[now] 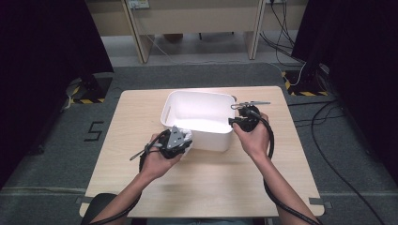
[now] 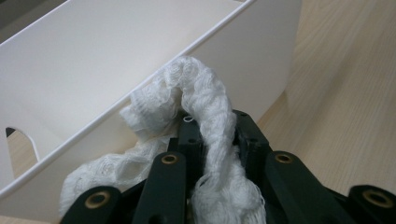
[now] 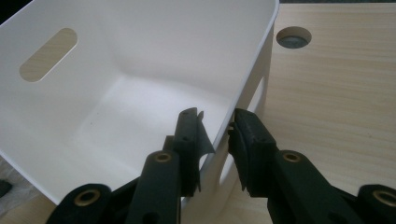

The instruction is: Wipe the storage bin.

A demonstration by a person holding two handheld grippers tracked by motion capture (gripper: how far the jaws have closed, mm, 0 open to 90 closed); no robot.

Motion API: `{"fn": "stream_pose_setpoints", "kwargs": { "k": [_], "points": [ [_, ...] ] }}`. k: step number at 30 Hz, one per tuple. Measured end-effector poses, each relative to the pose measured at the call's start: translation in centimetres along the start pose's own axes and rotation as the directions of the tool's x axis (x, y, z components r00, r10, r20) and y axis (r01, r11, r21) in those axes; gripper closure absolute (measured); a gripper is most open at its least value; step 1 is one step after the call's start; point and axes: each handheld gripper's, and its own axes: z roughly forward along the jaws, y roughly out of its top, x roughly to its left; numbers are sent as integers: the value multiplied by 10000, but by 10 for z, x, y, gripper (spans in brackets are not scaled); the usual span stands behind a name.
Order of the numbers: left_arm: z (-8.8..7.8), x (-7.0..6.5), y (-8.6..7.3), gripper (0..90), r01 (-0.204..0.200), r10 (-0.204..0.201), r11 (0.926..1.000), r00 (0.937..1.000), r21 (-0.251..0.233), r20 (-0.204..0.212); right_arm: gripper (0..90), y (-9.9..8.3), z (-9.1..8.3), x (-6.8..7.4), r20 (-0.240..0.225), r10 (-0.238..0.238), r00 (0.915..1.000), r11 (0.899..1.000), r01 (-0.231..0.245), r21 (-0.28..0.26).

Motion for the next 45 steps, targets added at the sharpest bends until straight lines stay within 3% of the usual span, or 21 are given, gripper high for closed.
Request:
{"fn": "stream_pose_setpoints", "kwargs": {
  "k": [45],
  "points": [
    [25,-5,-27,755,-44,35,9987,9998,516,177,711,0,0,0,-122,42,9999,10000,-42,-8]
  ]
}}
